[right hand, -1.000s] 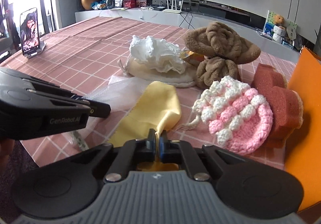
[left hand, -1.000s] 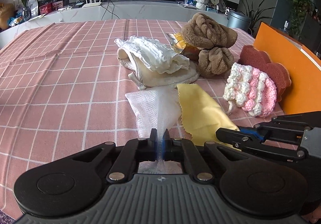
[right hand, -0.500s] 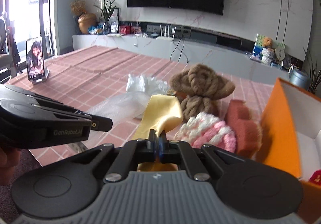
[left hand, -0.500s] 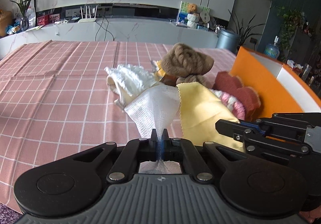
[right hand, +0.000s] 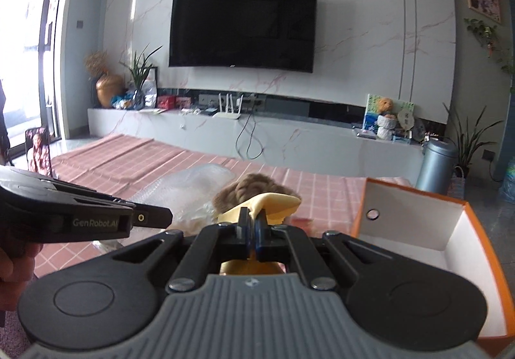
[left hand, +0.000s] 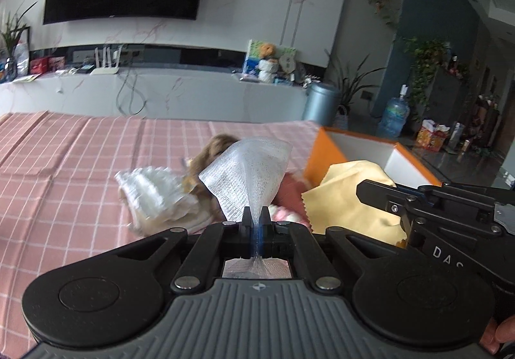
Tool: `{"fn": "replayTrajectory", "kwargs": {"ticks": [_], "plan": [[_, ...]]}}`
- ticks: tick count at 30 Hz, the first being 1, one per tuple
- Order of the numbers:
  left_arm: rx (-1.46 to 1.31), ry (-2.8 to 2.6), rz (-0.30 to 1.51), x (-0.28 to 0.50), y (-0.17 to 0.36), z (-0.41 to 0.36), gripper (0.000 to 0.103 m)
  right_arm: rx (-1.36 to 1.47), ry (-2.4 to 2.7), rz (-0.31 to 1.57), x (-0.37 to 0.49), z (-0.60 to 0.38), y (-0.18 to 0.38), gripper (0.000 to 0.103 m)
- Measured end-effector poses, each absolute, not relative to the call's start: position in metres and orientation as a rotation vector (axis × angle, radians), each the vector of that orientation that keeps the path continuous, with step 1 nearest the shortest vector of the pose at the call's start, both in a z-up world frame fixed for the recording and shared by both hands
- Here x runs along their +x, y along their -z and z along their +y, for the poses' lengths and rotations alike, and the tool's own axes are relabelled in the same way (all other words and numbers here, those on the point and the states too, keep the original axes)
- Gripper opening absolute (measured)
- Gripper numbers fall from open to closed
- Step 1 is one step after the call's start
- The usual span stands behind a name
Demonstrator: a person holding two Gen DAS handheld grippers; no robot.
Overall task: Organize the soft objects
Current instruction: 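Carry the cloth and plastic sheet into the orange box and open both tools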
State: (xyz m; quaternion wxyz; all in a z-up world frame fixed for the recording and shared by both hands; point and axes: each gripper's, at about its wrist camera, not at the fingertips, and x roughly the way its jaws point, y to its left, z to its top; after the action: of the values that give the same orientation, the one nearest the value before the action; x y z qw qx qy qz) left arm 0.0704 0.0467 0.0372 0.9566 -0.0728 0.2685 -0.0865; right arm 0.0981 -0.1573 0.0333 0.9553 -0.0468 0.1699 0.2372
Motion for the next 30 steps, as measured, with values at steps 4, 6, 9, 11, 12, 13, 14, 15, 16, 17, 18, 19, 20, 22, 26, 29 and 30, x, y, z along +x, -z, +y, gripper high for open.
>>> {"fn": "replayTrajectory", "kwargs": {"ticks": [4, 6, 9, 11, 12, 13, 14, 15, 16, 17, 18, 19, 20, 22, 26, 29, 30], "plan": [[-0.139, 0.236, 0.523, 0.081, -0.050, 0.029, 0.002, -0.110, -0.429, 0.297, 0.097, -0.177, -0.049, 0.000], [-0.124, 0.265, 0.514, 0.088, -0.056, 0.018, 0.002, -0.120, -0.406, 0.283, 0.098, -0.188, -0.056, 0.000], [-0.105, 0.324, 0.507, 0.097, -0.061, -0.003, 0.002, -0.146, -0.376, 0.277, 0.104, -0.205, -0.064, 0.000], [-0.082, 0.368, 0.508, 0.105, -0.063, -0.019, 0.002, -0.160, -0.358, 0.280, 0.108, -0.218, -0.068, 0.000], [-0.066, 0.392, 0.514, 0.110, -0.064, -0.028, 0.002, -0.158, -0.355, 0.289, 0.110, -0.225, -0.069, 0.000], [-0.055, 0.415, 0.521, 0.114, -0.064, -0.036, 0.002, -0.154, -0.353, 0.300, 0.113, -0.232, -0.071, 0.000], [-0.048, 0.443, 0.532, 0.120, -0.064, -0.044, 0.002, -0.153, -0.351, 0.312, 0.116, -0.239, -0.072, 0.000], [-0.049, 0.466, 0.545, 0.126, -0.063, -0.050, 0.002, -0.156, -0.346, 0.323, 0.120, -0.245, -0.073, 0.000], [-0.057, 0.493, 0.565, 0.132, -0.062, -0.057, 0.002, -0.160, -0.342, 0.334, 0.123, -0.251, -0.073, 0.000], [-0.063, 0.511, 0.583, 0.138, -0.060, -0.064, 0.002, -0.168, -0.340, 0.348, 0.126, -0.258, -0.073, 0.000], [-0.058, 0.526, 0.597, 0.145, -0.059, -0.070, 0.002, -0.178, -0.336, 0.360, 0.131, -0.263, -0.072, 0.000], [-0.042, 0.541, 0.610, 0.152, -0.059, -0.076, 0.002, -0.189, -0.327, 0.372, 0.135, -0.268, -0.071, 0.000], [-0.023, 0.554, 0.623, 0.159, -0.058, -0.083, 0.002, -0.201, -0.321, 0.388, 0.141, -0.273, -0.069, 0.000], [0.005, 0.589, 0.668, 0.172, -0.053, -0.096, 0.002, -0.222, -0.310, 0.422, 0.151, -0.282, -0.063, 0.000], [0.064, 0.634, 0.737, 0.194, -0.040, -0.119, 0.002, -0.245, -0.308, 0.512, 0.175, -0.300, -0.046, 0.000], [0.118, 0.650, 0.771, 0.204, -0.031, -0.134, 0.002, -0.281, -0.316, 0.570, 0.193, -0.307, -0.032, 0.000], [0.141, 0.654, 0.781, 0.208, -0.028, -0.138, 0.002, -0.291, -0.321, 0.588, 0.199, -0.307, -0.028, 0.000]]}}
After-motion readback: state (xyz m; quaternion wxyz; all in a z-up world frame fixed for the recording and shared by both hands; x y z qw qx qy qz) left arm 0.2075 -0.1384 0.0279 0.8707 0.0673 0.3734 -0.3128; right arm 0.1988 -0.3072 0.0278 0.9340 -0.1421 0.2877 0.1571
